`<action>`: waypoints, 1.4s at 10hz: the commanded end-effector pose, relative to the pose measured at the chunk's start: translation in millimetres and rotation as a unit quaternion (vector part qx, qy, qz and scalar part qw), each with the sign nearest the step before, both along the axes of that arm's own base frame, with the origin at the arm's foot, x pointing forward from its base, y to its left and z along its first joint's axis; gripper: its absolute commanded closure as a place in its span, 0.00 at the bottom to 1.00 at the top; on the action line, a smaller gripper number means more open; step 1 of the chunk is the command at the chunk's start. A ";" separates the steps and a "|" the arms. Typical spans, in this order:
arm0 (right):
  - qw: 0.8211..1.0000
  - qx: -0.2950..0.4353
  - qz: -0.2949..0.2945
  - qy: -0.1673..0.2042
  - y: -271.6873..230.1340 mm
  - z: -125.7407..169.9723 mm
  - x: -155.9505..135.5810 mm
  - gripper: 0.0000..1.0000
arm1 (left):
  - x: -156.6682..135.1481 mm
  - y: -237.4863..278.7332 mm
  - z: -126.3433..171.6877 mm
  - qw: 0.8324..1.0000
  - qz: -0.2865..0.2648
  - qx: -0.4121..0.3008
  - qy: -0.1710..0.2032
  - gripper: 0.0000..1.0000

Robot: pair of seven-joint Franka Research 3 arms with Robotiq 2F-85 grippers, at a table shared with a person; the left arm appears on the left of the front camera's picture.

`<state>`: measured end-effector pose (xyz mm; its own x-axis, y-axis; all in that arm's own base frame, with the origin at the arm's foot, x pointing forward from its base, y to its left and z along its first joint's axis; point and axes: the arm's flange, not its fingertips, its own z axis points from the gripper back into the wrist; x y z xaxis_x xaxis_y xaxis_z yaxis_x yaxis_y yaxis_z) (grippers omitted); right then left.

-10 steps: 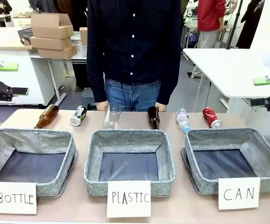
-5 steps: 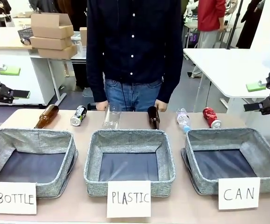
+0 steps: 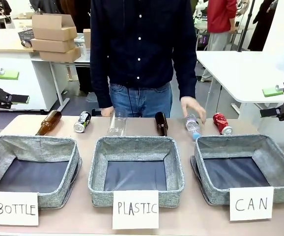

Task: Sort the can waste into the basket.
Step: Pick up the can waste from the table and place it in the right Fabric basket.

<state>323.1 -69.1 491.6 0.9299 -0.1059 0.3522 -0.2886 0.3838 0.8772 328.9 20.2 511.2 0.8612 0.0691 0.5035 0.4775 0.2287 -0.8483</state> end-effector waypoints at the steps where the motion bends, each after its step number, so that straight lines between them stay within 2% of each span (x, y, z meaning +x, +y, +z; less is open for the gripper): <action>1: 1.000 0.011 0.004 -0.018 2.2 0.7 5.0 0.00 | 2.9 -0.6 1.8 1.000 -0.005 -0.010 -0.014 0.00; 4: 1.000 0.011 0.004 -0.018 2.2 0.7 5.0 0.00 | 2.9 -0.6 1.8 1.000 -0.005 -0.010 -0.014 0.00; 5: 1.000 0.011 0.004 -0.018 2.2 0.7 5.0 0.00 | 0.0 -0.2 -0.4 1.000 -0.001 0.002 0.000 0.00; 6: 1.000 0.011 0.004 -0.018 2.2 0.7 5.0 0.00 | -13.8 9.1 42.3 0.994 -0.037 0.078 -0.068 0.00; 7: 1.000 0.011 0.004 -0.018 2.2 0.7 5.0 0.00 | -3.2 7.8 52.4 0.972 -0.018 0.225 -0.072 0.00; 8: 1.000 0.011 0.004 -0.018 2.2 0.7 5.0 0.00 | 16.0 -9.2 43.0 0.925 -0.050 0.373 -0.059 0.00; 9: 1.000 0.011 0.004 -0.018 2.2 0.7 5.0 0.00 | 32.9 -25.6 26.0 0.874 -0.073 0.479 -0.045 0.00; 10: 1.000 0.011 0.004 -0.018 2.2 0.7 5.0 0.00 | 46.8 -43.5 8.7 0.845 -0.131 0.518 -0.020 0.00; 11: 1.000 0.011 0.004 -0.018 2.2 0.7 5.0 0.00 | 60.2 -59.6 -2.5 0.834 -0.150 0.531 -0.015 0.00; 12: 1.000 0.011 0.004 -0.018 2.2 0.7 5.0 0.00 | 73.8 -76.2 -7.4 0.839 -0.132 0.526 -0.039 0.00; 13: 1.000 0.011 0.004 -0.018 2.2 0.7 5.0 0.00 | 87.7 -82.2 3.0 0.865 -0.032 0.489 -0.107 0.00; 14: 1.000 0.011 0.004 -0.018 2.2 0.7 5.0 0.00 | 71.8 -72.8 50.6 0.966 -0.018 0.245 -0.081 0.00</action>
<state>324.0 -67.3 491.2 0.9300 -0.1039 0.3526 -0.2909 0.3786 0.8787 412.3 -71.7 518.0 0.7560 -0.5092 0.4113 0.6395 0.7084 -0.2985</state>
